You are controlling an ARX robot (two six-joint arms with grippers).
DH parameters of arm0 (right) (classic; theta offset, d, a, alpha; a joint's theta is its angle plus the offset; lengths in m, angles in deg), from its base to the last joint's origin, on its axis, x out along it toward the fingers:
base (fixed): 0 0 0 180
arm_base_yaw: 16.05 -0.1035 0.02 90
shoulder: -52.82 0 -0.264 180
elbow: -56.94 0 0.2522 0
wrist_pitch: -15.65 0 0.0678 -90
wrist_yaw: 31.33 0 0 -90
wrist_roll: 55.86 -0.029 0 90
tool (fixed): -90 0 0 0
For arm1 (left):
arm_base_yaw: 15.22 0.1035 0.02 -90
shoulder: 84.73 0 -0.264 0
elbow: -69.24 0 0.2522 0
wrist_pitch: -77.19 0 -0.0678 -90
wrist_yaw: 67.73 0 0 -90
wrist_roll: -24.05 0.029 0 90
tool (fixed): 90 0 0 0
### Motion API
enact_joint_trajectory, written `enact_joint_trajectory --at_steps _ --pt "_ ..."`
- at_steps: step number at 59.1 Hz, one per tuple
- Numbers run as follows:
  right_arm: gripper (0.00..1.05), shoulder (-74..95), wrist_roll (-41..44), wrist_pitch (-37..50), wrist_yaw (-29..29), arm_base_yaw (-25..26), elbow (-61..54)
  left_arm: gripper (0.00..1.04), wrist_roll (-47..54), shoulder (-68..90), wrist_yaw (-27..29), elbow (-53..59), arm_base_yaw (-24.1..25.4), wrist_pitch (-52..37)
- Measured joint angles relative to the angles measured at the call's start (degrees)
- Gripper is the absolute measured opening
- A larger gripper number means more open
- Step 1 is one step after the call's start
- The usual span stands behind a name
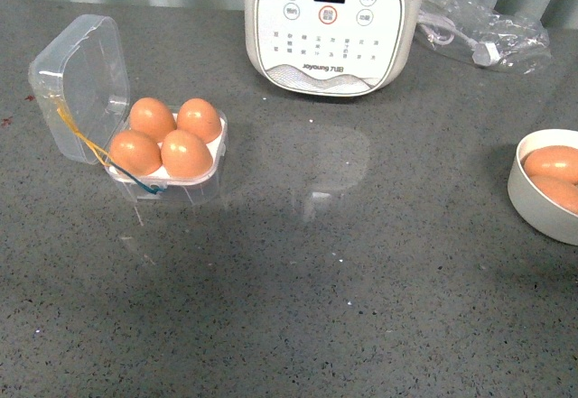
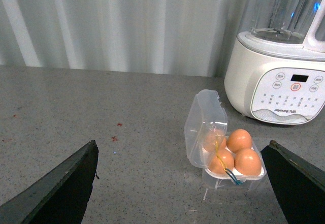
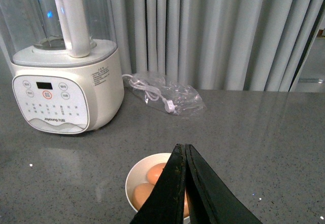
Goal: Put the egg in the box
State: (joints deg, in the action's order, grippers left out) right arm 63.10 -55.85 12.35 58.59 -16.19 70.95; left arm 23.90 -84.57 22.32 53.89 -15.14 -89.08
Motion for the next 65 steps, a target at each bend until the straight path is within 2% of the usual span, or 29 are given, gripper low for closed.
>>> enact_joint_trajectory --at_steps 4,9,32,35,46,58,60,63,65 --pt "0.03 -1.7 0.0 -1.9 0.0 0.0 0.0 0.98 0.0 0.0 0.0 0.0 0.0 0.0" --pt "0.03 -8.0 0.0 -9.9 0.1 0.0 0.0 0.98 0.0 0.0 0.0 0.0 0.0 0.0" --pt "0.03 -10.0 0.0 -10.4 0.1 0.0 0.0 0.98 0.0 0.0 0.0 0.0 0.0 0.0" --pt "0.12 -10.0 0.0 -10.4 0.1 0.0 0.0 0.98 0.0 0.0 0.0 0.0 0.0 0.0" --pt "0.60 -10.0 0.0 -10.4 0.1 0.0 0.0 0.98 0.0 0.0 0.0 0.0 0.0 0.0" --pt "0.95 -10.0 0.0 -10.4 0.1 0.0 0.0 0.98 0.0 0.0 0.0 0.0 0.0 0.0" --pt "0.99 -10.0 0.0 -10.4 0.1 0.0 0.0 0.98 0.0 0.0 0.0 0.0 0.0 0.0" --pt "0.98 -10.0 0.0 -10.4 0.1 0.0 0.0 0.98 -0.2 0.4 1.1 -0.2 -0.4 0.6" --pt "0.97 -10.0 0.0 -10.4 0.1 0.0 0.0 0.98 -1.2 3.0 7.1 -1.8 -2.1 5.8"
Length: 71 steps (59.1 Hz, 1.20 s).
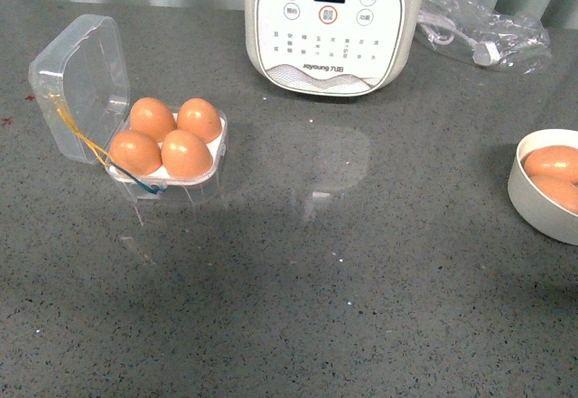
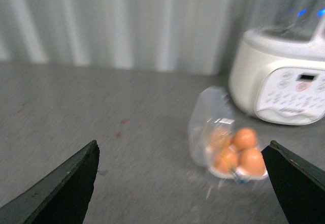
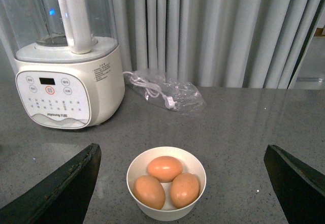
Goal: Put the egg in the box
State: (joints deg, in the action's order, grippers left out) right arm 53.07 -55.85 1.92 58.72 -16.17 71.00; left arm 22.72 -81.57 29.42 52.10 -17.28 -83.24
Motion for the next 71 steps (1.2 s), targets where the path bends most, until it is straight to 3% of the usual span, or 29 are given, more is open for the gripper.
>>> enact_joint_trajectory --at_steps 4,21,35,46,71 --pt "0.97 0.0 0.0 0.0 0.0 0.0 0.0 0.98 -0.5 6.7 4.4 -2.3 -0.2 4.2" --pt "0.97 0.0 0.0 0.0 0.0 0.0 0.0 0.98 3.8 31.5 -11.8 -9.6 14.7 -10.2" --pt "0.97 0.0 0.0 0.0 0.0 0.0 0.0 0.98 8.3 54.0 -16.1 -16.8 20.1 -22.1" --pt "0.97 0.0 0.0 0.0 0.0 0.0 0.0 0.98 10.1 66.1 -16.7 -21.0 19.2 -28.1" --pt "0.97 0.0 0.0 0.0 0.0 0.0 0.0 0.98 12.3 80.0 -16.7 -25.6 10.0 -34.3"
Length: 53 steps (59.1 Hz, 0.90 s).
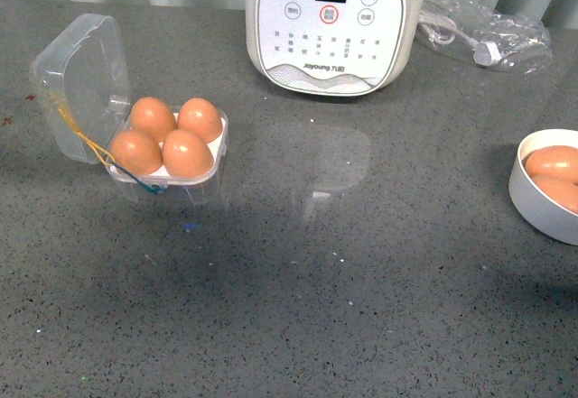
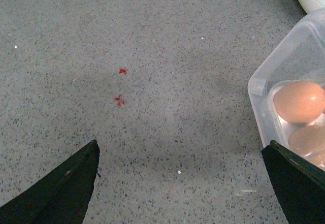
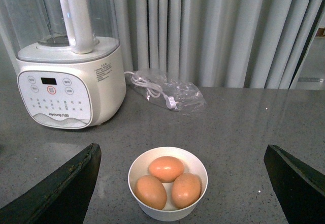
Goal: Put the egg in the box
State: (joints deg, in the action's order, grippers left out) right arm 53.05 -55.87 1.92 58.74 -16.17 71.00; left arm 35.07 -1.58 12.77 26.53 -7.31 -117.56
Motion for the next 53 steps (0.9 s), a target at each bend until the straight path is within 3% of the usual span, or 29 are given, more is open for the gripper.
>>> enact_joint_trajectory --at_steps 16,29,42,47,53 --pt "0.97 0.0 0.0 0.0 0.0 0.0 0.0 0.98 -0.8 6.1 2.3 -3.7 -5.6 -2.8" --pt "0.97 0.0 0.0 0.0 0.0 0.0 0.0 0.98 -3.2 4.2 0.9 -3.2 -11.6 -2.3" --pt "0.97 0.0 0.0 0.0 0.0 0.0 0.0 0.98 -4.6 -4.0 -3.7 0.7 -9.0 1.8" --pt "0.97 0.0 0.0 0.0 0.0 0.0 0.0 0.98 -5.7 -12.3 -8.5 5.1 -6.5 0.9" --pt "0.97 0.0 0.0 0.0 0.0 0.0 0.0 0.98 -6.4 -16.9 -9.7 6.6 -5.9 0.0"
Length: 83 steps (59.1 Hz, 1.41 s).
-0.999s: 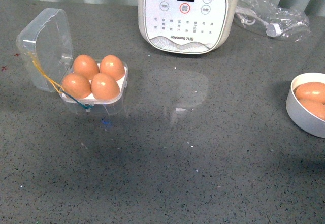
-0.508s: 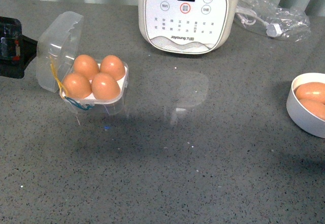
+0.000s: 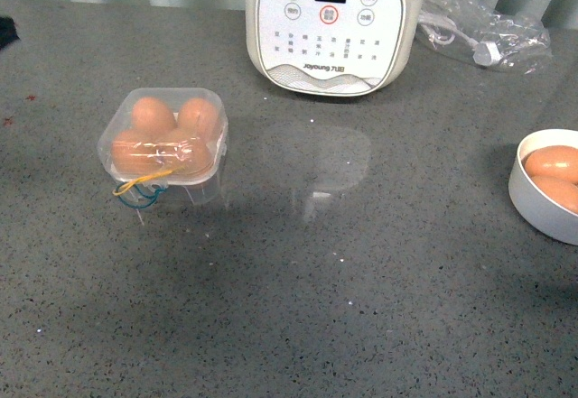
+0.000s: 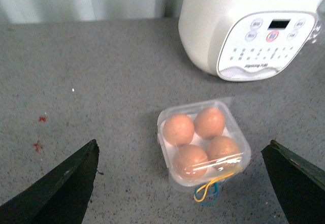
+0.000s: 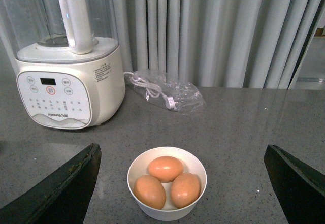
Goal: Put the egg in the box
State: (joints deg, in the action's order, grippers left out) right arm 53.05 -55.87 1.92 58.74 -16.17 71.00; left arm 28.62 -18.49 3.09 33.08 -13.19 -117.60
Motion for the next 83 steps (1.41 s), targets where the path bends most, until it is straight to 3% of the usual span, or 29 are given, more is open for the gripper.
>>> enact_joint_trajectory --at_steps 3,8,10,33,43,83 --pt "0.97 0.0 0.0 0.0 0.0 0.0 0.0 0.98 -0.2 -0.2 0.7 0.2 0.0 -0.5" --pt "0.97 0.0 0.0 0.0 0.0 0.0 0.0 0.81 -2.7 1.6 15.1 6.2 -1.7 -17.4" --pt "0.97 0.0 0.0 0.0 0.0 0.0 0.0 0.72 -3.4 0.8 18.3 8.8 -1.8 -21.9" --pt "0.97 0.0 0.0 0.0 0.0 0.0 0.0 0.03 -4.7 -14.0 19.2 16.8 -1.9 -17.7" --pt "0.97 0.0 0.0 0.0 0.0 0.0 0.0 0.04 -4.7 -16.7 19.2 20.4 -1.9 -18.3" --pt "0.97 0.0 0.0 0.0 0.0 0.0 0.0 0.04 -4.7 -41.8 19.2 20.8 -1.9 4.0"
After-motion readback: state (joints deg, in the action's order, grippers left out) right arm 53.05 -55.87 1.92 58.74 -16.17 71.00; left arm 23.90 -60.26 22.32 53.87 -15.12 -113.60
